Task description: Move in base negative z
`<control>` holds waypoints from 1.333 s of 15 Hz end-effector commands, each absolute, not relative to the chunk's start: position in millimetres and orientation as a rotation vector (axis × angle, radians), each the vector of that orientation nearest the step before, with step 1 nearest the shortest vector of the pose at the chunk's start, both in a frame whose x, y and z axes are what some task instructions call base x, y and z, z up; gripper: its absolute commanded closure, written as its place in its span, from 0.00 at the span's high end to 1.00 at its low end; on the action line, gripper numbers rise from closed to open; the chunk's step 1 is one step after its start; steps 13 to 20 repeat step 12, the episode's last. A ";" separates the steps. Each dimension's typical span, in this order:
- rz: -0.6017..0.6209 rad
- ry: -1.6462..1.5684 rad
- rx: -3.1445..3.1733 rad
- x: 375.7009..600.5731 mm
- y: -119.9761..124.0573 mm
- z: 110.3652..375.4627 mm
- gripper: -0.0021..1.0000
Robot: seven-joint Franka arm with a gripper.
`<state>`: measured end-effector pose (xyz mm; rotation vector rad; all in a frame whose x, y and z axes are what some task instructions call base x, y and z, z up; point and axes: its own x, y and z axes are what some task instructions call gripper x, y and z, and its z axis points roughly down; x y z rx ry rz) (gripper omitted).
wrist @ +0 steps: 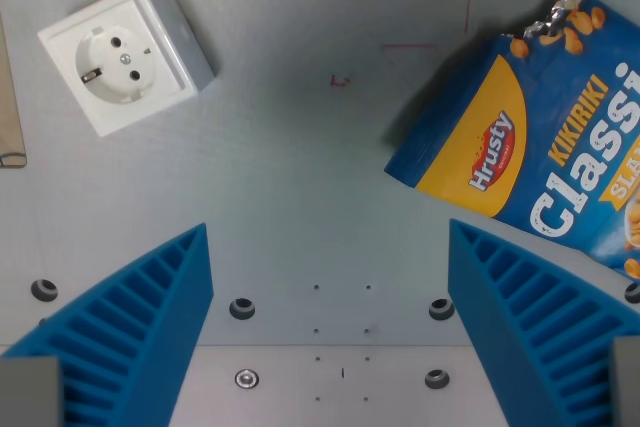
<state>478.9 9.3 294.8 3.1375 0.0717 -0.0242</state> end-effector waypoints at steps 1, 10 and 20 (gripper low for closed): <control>-0.019 0.073 3.138 479.0 9.2 291.2 1.00; -0.019 0.073 3.138 481.3 9.4 246.2 1.00; -0.019 0.073 3.138 482.3 9.4 236.2 1.00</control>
